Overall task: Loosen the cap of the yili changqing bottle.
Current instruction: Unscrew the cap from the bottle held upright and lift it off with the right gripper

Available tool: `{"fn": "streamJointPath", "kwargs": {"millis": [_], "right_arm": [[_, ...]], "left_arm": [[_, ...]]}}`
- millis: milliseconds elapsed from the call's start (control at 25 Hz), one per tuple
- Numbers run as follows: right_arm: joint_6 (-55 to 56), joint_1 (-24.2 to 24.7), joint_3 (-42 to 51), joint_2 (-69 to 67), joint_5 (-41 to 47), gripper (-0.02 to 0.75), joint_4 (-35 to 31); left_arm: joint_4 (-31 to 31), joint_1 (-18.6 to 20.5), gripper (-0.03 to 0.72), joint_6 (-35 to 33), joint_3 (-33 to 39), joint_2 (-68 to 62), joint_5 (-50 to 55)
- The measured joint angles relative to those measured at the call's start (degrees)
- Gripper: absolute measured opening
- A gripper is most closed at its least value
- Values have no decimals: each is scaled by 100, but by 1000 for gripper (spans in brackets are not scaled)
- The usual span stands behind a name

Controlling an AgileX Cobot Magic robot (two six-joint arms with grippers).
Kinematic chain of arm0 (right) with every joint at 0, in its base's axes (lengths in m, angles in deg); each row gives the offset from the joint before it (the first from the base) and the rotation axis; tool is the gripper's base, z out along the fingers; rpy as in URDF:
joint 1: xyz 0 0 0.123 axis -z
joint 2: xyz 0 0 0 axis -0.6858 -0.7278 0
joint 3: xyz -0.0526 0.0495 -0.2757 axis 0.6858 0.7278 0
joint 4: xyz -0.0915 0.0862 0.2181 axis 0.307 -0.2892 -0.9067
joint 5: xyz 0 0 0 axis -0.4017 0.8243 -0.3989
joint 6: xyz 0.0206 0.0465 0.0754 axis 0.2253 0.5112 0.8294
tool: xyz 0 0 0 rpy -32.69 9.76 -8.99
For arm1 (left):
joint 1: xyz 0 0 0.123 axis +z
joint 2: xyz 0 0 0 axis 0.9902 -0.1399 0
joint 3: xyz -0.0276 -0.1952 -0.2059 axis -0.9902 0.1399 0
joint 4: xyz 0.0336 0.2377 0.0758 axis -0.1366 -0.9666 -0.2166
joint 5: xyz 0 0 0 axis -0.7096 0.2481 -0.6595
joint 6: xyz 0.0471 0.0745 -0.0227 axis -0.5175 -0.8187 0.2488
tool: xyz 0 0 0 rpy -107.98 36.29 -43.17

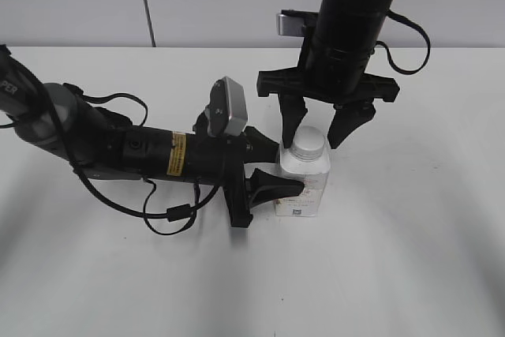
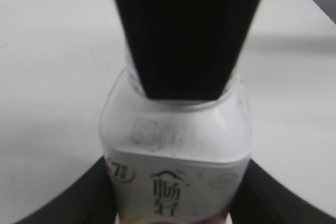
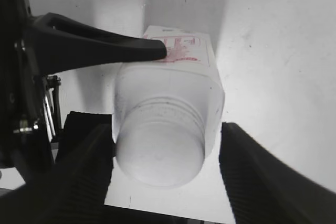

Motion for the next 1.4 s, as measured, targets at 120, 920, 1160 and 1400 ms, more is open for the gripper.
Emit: {"fn": "streamJointPath", "kwargs": {"millis": [120, 920, 1160, 1400], "right_arm": [[5, 0, 0, 0, 9, 482, 0], [-4919, 0, -11, 0, 20, 392, -5], [-5451, 0, -17, 0, 26, 392, -5], [-5462, 12, -17, 0, 26, 400, -179]], "left_arm": [[0, 0, 379, 0, 0, 0, 0], [0, -4, 382, 0, 0, 0, 0], [0, -4, 379, 0, 0, 0, 0], [-25, -4, 377, 0, 0, 0, 0]]}}
